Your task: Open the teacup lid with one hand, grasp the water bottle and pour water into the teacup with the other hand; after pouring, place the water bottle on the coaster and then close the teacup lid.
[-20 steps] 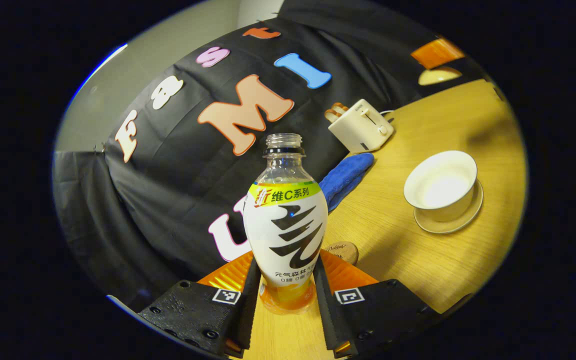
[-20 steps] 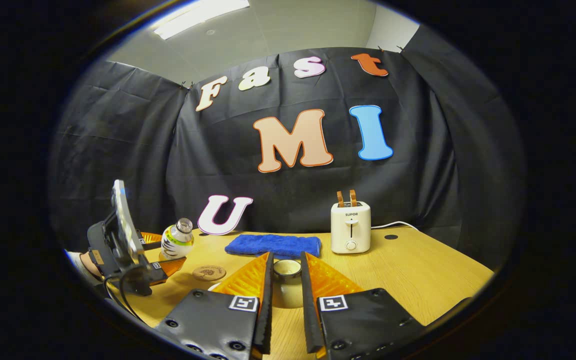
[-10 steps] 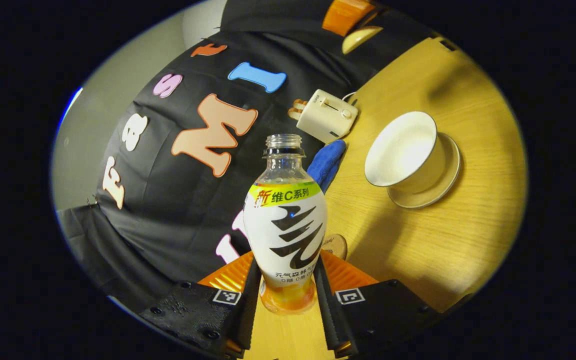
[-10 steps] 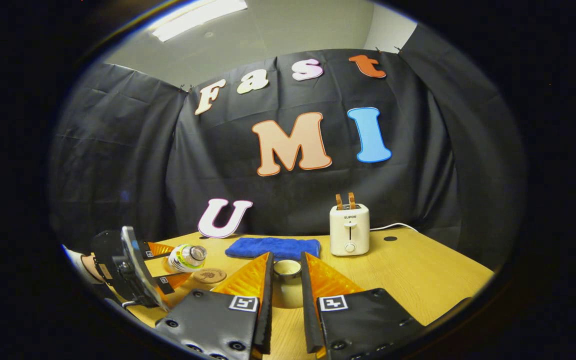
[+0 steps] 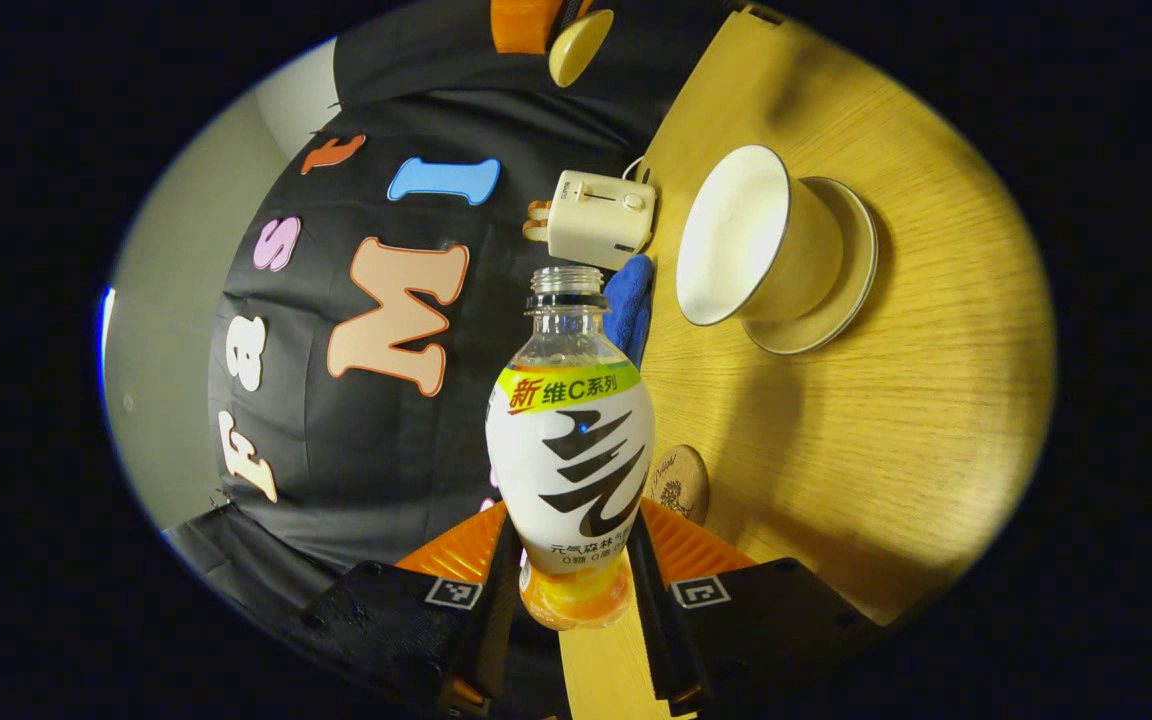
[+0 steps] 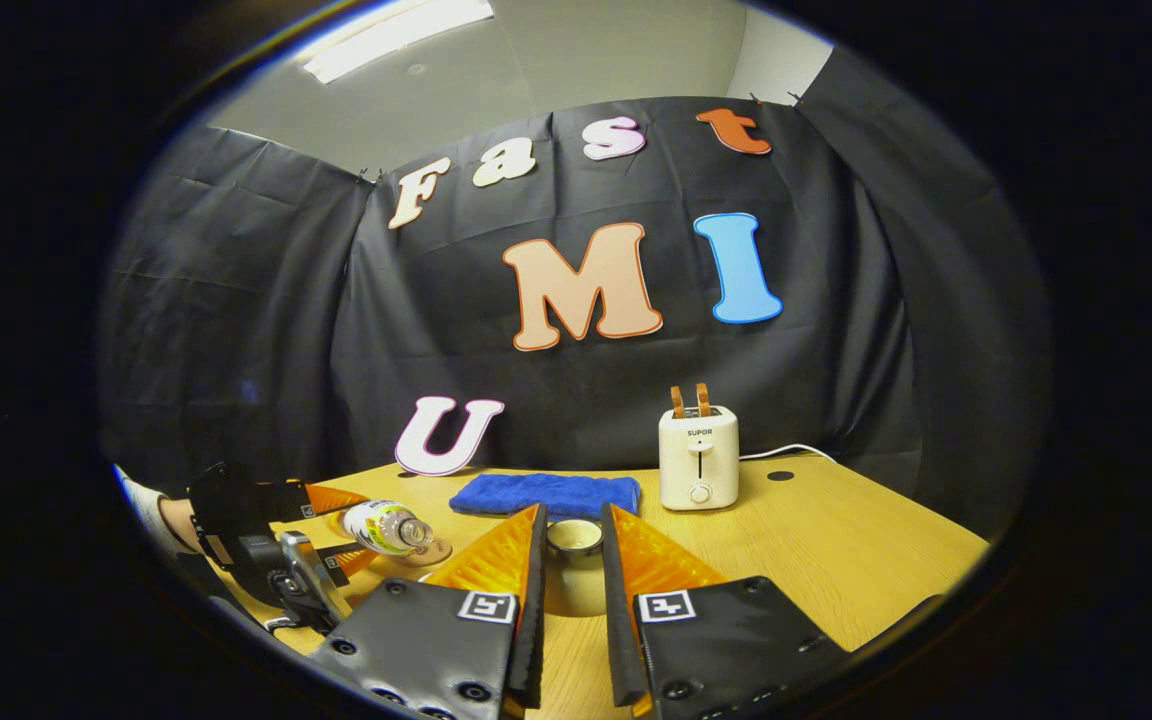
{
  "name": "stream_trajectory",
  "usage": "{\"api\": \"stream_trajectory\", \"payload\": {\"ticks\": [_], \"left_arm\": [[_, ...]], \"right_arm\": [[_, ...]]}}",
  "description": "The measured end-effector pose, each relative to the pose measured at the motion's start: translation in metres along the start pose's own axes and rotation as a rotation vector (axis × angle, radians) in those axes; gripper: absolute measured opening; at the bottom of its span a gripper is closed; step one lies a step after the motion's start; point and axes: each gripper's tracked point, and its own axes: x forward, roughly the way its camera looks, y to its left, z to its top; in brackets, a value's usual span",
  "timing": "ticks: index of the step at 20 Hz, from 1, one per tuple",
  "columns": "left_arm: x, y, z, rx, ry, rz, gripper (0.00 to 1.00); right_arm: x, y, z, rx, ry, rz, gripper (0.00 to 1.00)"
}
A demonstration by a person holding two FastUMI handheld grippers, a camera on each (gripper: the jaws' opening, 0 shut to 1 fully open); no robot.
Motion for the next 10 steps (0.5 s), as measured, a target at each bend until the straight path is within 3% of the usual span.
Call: {"api": "stream_trajectory", "payload": {"ticks": [10], "left_arm": [[0.0007,0.0041,0.0081,0.230,-0.012,-0.048,0.54]], "right_arm": [[0.0010,-0.0014,-0.0013,0.007,0.006,0.003,0.31]]}}
